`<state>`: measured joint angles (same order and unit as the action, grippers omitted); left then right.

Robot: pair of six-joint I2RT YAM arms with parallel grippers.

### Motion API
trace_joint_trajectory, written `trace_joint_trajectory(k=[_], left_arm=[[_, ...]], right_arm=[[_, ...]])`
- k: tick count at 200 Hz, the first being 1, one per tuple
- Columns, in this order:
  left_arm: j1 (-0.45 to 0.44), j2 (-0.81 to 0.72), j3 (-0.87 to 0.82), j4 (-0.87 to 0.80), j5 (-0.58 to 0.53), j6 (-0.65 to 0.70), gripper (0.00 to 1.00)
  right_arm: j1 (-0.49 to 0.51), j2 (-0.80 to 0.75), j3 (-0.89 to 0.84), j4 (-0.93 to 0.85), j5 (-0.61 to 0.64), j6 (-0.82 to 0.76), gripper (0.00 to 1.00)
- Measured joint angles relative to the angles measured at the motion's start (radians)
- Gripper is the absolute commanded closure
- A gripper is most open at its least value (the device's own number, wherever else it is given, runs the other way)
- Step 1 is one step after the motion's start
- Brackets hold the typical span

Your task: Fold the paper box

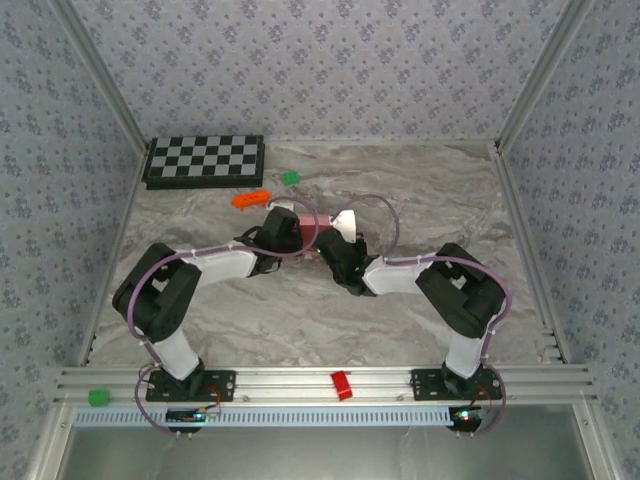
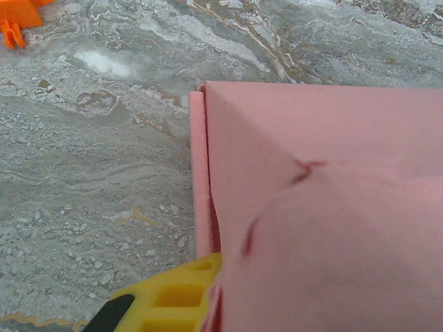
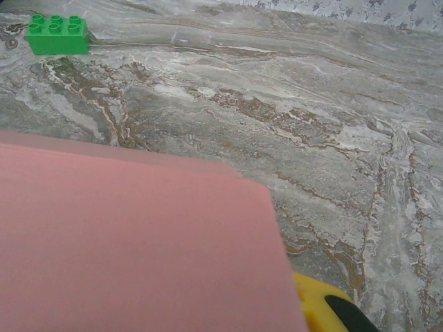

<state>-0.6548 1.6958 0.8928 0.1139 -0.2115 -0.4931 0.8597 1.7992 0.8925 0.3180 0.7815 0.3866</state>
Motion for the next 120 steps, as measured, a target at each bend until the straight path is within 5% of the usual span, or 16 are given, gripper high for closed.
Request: trace_joint_trajectory(k=[120], left_arm=[[-0.013, -0.023, -0.033, 0.019, -0.024, -0.004, 0.73]], right_arm=[[0.014, 0.000, -0.025, -0.025, 0.028, 0.029, 0.69]])
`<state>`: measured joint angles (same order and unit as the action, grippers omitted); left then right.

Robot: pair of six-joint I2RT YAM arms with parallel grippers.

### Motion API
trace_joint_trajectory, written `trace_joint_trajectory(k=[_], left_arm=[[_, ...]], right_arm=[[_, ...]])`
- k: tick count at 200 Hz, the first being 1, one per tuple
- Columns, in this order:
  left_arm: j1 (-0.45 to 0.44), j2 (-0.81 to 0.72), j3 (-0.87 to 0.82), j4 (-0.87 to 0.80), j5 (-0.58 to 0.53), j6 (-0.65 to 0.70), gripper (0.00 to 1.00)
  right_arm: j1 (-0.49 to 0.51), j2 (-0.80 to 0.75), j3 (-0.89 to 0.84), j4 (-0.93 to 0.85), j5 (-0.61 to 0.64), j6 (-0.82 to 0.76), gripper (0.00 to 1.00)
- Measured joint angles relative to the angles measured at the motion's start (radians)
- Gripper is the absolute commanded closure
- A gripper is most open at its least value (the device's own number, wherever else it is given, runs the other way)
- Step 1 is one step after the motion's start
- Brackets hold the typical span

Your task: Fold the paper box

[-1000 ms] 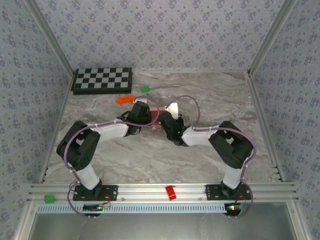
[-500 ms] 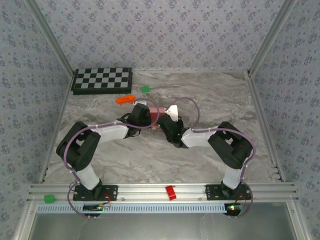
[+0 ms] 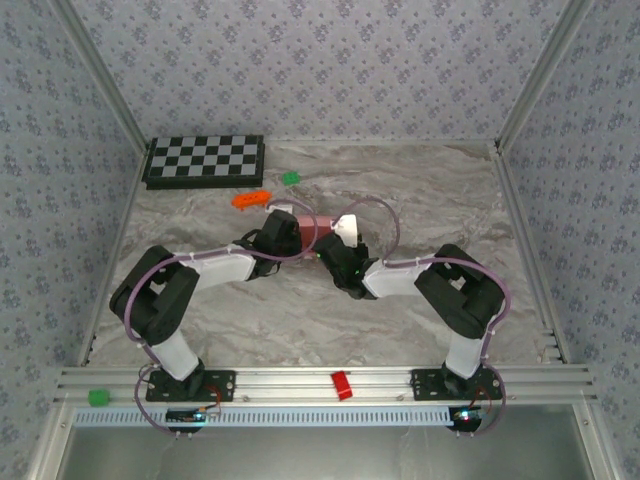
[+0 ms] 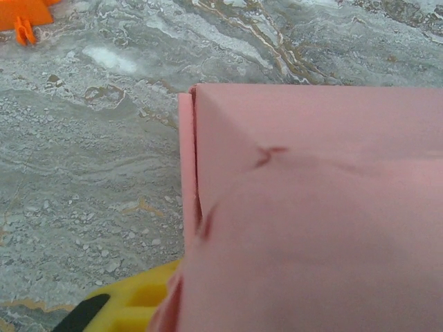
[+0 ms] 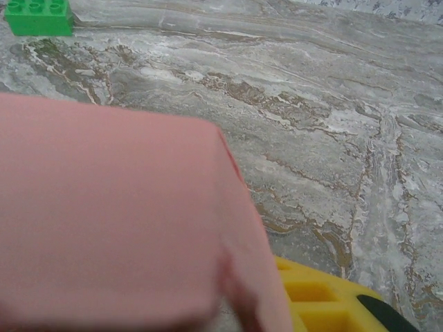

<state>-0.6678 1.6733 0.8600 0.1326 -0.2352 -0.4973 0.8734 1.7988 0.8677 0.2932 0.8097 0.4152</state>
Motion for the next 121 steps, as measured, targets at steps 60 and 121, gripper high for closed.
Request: trace_joint_trajectory(k=[60, 121], left_arm=[[-0.010, -0.014, -0.013, 0.000, -0.017, 0.003, 0.62], [-0.015, -0.038, -0.034, -0.001, -0.033, 0.014, 0.52]], right_arm=[[0.011, 0.000, -0.015, -0.008, 0.006, 0.011, 0.62], [0.020, -0.003, -0.023, -0.019, 0.007, 0.016, 0.57]])
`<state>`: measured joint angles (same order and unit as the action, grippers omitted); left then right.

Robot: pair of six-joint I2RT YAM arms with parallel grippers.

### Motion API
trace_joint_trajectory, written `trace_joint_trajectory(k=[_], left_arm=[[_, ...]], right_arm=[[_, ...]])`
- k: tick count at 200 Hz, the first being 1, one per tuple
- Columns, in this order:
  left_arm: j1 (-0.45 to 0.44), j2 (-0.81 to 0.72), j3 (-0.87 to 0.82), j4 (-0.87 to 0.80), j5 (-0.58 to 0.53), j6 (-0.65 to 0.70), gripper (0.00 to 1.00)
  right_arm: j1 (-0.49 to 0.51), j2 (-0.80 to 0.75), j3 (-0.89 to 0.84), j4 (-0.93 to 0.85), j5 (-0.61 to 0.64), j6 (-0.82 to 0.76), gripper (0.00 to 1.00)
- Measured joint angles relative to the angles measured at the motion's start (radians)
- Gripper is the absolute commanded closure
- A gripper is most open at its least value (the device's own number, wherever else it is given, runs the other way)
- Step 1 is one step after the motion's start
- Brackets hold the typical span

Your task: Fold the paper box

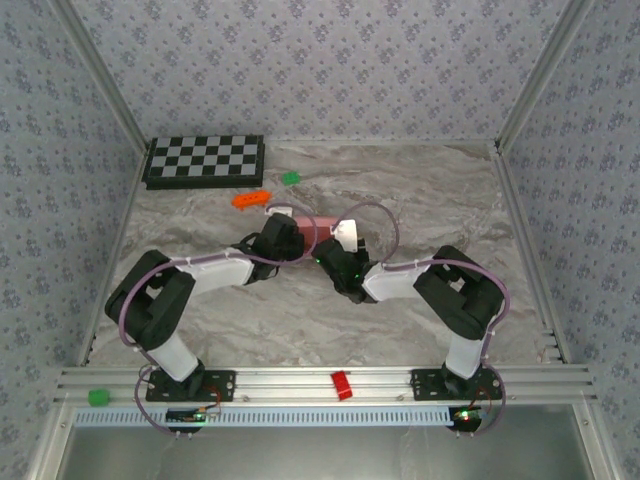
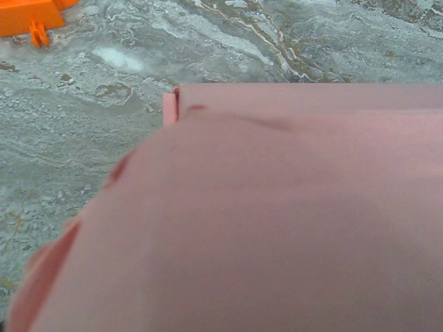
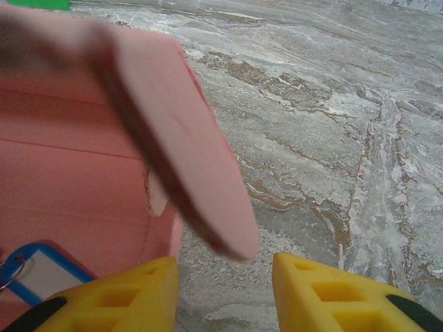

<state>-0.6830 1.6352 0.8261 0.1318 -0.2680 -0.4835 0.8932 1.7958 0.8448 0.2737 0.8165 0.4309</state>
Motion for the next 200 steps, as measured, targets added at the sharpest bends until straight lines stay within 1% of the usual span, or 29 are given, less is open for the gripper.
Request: trace_joint_trajectory(k=[81, 146, 171, 200], left_arm=[[0.000, -0.050, -0.059, 0.000, -0.018, 0.012, 0.39], [-0.006, -0.164, -0.120, -0.010, -0.026, 0.025, 0.38], [-0.006, -0.222, -0.149, -0.042, -0.056, 0.030, 0.38], [-0.006, -0.270, -0.160, -0.111, -0.143, 0.030, 0.38]], right_arm=[[0.017, -0.054, -0.036, -0.018, 0.000, 0.011, 0.48], [0.032, -0.123, -0.088, -0.061, -0.001, 0.047, 0.46], [0.037, -0.173, -0.121, -0.103, 0.000, 0.076, 0.46], [0.031, -0.233, -0.142, -0.174, 0.021, 0.105, 0.46]])
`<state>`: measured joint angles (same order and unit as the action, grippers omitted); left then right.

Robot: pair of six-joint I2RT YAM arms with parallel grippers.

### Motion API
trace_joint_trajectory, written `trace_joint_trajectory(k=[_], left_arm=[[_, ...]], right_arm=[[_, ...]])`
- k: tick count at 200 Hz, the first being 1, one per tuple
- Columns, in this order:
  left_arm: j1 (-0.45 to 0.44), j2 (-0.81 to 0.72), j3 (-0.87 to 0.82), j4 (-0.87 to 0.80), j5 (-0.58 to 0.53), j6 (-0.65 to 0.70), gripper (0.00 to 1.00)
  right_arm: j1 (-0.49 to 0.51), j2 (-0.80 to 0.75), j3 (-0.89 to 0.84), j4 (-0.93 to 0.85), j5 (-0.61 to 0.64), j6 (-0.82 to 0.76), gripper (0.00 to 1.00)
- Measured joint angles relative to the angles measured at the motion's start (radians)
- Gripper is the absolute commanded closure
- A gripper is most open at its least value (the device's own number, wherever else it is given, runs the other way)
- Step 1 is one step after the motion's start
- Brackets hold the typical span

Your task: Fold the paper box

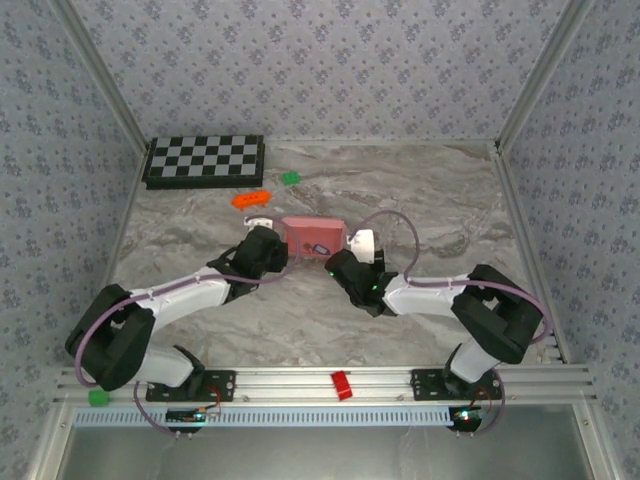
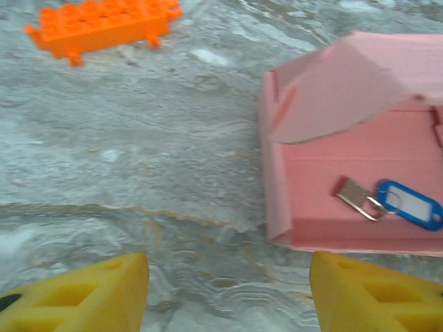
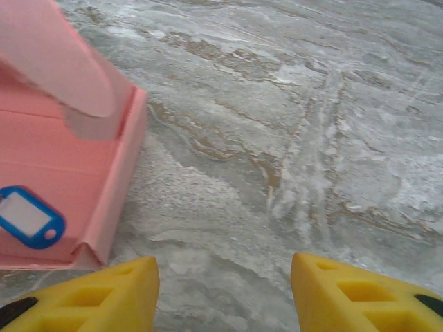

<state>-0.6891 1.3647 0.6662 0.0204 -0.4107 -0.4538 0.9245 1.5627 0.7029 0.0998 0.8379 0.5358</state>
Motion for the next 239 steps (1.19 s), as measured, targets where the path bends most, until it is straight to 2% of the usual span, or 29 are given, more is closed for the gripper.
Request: trace_joint_trajectory(k=[59, 95, 120, 186, 239], left_arm=[[0.053, -0.001, 0.079, -0.189, -0.181, -0.023, 0.37], [0.116, 0.014, 0.187, -0.221, -0.198, -0.029, 0.34], [0.153, 0.063, 0.281, -0.233, -0.132, -0.014, 0.33], [0.187, 0.195, 0.493, -0.270, 0.173, 0.025, 0.35], [0.186, 0.282, 0.544, -0.309, 0.355, 0.041, 0.40]], right_arm=[[-0.097, -0.030, 0.032, -0.164, 0.008, 0.016, 0.46], [-0.178, -0.030, 0.145, -0.244, -0.080, -0.014, 0.47], [-0.228, -0.030, 0.235, -0.285, -0.154, -0.031, 0.47], [-0.304, -0.007, 0.421, -0.332, -0.409, -0.096, 0.48], [-0.332, 0.076, 0.507, -0.339, -0.663, -0.138, 0.51]])
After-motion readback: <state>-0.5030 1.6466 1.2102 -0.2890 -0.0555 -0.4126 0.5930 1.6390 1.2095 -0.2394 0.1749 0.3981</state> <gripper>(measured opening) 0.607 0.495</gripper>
